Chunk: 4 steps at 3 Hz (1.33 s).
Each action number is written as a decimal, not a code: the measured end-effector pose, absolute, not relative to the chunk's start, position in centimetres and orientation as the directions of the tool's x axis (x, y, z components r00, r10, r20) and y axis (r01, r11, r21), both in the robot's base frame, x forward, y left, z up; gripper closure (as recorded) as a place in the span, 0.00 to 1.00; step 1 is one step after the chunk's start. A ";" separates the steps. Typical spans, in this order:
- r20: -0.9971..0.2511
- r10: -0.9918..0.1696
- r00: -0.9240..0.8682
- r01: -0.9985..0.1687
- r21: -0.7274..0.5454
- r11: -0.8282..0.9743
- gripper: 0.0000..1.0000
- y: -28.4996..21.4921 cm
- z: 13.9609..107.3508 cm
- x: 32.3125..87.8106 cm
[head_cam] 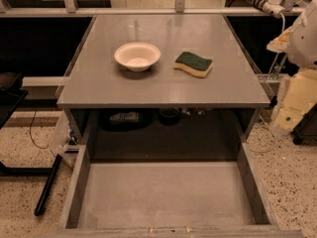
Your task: Place sponge into top drawer
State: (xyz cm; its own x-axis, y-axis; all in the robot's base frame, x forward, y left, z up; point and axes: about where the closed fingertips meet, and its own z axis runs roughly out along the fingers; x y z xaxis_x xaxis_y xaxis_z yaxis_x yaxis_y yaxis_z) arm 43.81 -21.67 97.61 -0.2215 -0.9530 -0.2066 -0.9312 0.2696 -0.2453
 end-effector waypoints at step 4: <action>-0.342 -0.934 -0.102 -0.921 -0.323 0.219 0.00 -19.1 96.5 51.6</action>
Offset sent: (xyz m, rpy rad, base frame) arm 0.0551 0.0163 -0.0073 0.0537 -0.0917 0.0667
